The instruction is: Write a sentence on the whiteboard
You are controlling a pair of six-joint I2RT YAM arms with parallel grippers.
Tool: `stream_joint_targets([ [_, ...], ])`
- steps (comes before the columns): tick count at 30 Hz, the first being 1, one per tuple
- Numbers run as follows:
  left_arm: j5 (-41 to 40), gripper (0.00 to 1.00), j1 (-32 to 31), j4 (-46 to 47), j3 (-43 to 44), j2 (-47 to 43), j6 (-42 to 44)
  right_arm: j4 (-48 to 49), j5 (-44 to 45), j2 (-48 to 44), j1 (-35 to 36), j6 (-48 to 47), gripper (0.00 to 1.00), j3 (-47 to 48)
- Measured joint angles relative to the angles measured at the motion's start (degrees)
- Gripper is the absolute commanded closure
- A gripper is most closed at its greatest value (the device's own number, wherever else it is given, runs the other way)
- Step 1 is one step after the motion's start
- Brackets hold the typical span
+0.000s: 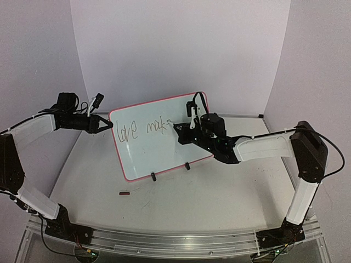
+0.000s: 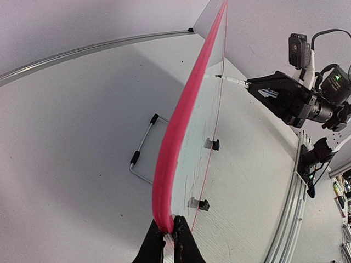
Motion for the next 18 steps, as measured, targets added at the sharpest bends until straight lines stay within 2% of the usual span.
stream_joint_targets([
  [18, -0.04, 1.00, 0.00, 0.00, 0.00, 0.02, -0.12, 1.12, -1.50, -0.04, -0.05, 1.34, 1.00, -3.17],
])
